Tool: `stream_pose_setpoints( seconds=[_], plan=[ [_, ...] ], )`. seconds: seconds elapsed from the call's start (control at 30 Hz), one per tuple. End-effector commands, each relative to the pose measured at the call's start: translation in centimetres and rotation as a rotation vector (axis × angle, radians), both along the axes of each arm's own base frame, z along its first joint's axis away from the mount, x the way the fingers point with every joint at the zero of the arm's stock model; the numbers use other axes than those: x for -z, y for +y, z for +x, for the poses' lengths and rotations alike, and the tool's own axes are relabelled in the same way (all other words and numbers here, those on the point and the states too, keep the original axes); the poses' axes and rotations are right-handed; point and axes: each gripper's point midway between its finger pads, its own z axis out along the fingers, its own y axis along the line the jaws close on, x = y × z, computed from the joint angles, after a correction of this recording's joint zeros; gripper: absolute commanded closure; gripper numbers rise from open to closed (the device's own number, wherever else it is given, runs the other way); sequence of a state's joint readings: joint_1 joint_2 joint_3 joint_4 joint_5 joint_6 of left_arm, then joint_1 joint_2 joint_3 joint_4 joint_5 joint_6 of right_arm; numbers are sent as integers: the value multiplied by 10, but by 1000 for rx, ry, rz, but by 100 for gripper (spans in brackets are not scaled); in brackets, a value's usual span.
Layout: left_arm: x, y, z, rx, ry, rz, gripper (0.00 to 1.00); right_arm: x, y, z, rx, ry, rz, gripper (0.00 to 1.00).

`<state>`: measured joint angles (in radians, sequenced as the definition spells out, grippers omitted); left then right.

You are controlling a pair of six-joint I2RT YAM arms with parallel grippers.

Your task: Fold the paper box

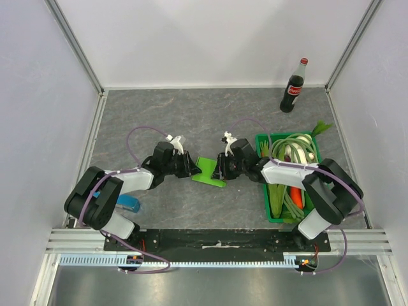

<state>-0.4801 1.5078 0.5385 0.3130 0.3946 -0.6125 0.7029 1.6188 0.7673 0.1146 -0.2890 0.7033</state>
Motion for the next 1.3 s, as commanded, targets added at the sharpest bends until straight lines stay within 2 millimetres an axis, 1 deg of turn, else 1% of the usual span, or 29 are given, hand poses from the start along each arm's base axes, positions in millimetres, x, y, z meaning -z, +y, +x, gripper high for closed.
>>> stream_pose_setpoints(
  seconds=[0.0,0.03,0.07,0.1,0.17,0.23,0.3,0.33,0.37,0.4,0.47,0.5,0.57,0.6,0.63,0.73,0.77,0.83,0.87,0.9,0.93,0.97,1.0,1.03,1.07,1.13,1.17,1.2,1.27],
  plan=[
    [20,10,-2,-42,24,61,71,-21,-21,4,14,-90,-85,56],
    [20,11,-1,-47,24,65,71,-28,-29,7,39,-116,-100,49],
    [22,13,-2,-48,31,76,71,-25,-35,5,44,-102,-124,46],
    [21,13,-1,-49,28,80,71,-24,-42,7,55,-97,-131,43],
    [19,13,-1,-49,23,79,71,-18,-51,7,67,-75,-151,42],
    [18,13,-1,-46,27,85,71,-13,-64,12,110,-57,-156,40],
    [18,13,0,-43,27,91,70,-8,-70,15,135,-29,-147,39],
    [19,13,0,-39,27,94,70,-9,-66,19,132,-38,-126,39],
    [20,13,0,-35,30,98,70,-7,-61,17,113,-25,-105,38],
    [19,12,2,-34,27,98,70,2,-58,17,104,0,-107,38],
    [20,11,3,-31,30,101,70,3,-49,22,96,2,-70,39],
    [20,10,4,-26,31,102,70,11,-49,22,110,23,-66,41],
    [20,11,3,-18,36,109,70,9,-49,28,135,2,-36,44],
    [19,10,3,-15,33,109,70,14,-53,28,156,13,-32,46],
    [20,11,3,-15,34,115,70,12,-54,32,168,2,-19,47],
    [16,10,3,-6,28,106,69,22,-63,33,197,21,-21,52],
    [16,10,2,-2,34,108,69,28,-65,31,201,42,-19,58],
    [6,8,4,-1,10,93,68,33,-66,30,192,79,7,64],
    [2,8,4,-1,5,88,67,36,-67,29,192,92,6,71],
    [-4,7,4,2,-5,80,63,42,-70,28,193,112,4,75],
    [-18,7,6,-2,-37,63,61,44,-71,27,195,121,5,78],
    [-25,8,5,-7,-50,61,57,48,-74,26,200,132,5,81],
    [-32,11,8,-28,-72,68,49,50,-74,25,202,137,4,82],
    [-36,15,10,-45,-81,74,46,52,-76,25,204,146,2,84],
    [-51,16,14,-61,-115,62,43,56,-80,25,214,160,-1,87],
    [-55,21,17,-87,-115,69,36,60,-84,24,218,179,-1,92],
    [-55,20,21,-91,-107,68,32,63,-89,23,227,189,-2,94],
    [-51,19,21,-84,-83,65,25,64,-90,22,225,192,-1,95],
    [-44,18,24,-92,-48,62,24,66,-97,21,232,190,-10,96]
  ],
)
